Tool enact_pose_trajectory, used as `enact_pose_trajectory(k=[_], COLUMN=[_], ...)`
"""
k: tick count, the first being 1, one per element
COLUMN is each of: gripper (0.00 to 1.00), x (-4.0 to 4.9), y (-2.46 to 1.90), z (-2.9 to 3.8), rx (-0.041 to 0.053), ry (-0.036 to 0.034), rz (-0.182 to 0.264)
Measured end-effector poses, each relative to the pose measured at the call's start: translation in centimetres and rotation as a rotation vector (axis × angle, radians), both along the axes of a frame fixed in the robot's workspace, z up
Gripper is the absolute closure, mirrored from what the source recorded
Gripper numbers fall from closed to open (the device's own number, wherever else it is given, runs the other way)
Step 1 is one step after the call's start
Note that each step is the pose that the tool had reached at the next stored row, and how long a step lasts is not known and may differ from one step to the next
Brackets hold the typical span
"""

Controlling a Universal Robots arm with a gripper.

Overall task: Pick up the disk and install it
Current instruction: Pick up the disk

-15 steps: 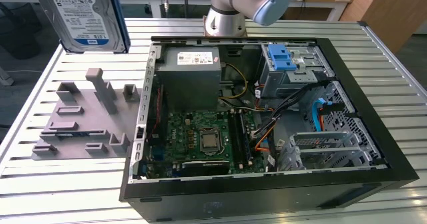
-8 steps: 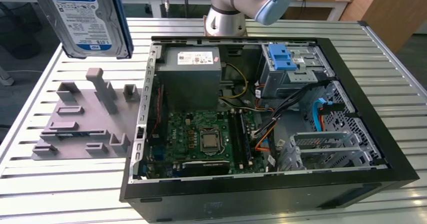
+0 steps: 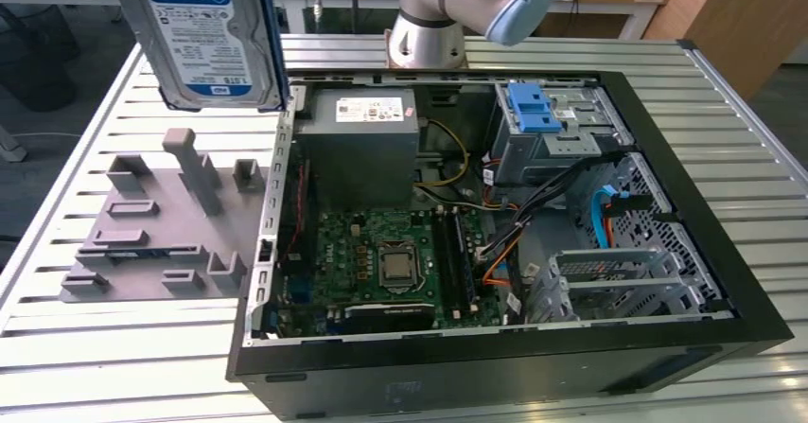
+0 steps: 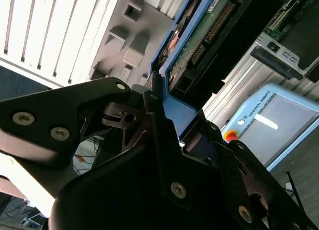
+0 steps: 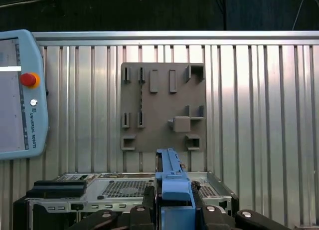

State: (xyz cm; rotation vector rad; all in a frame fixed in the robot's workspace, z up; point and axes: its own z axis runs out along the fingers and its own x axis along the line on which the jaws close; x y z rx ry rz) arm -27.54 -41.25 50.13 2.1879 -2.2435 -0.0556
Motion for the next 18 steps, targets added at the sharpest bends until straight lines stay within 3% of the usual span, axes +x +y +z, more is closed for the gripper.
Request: enact_pose_trajectory(k=[18], gripper=[0.64], x=[7.55], y=[-0.01], z=[-0.17], rx=[0.0], ry=[0.0047], rz=[0.0])
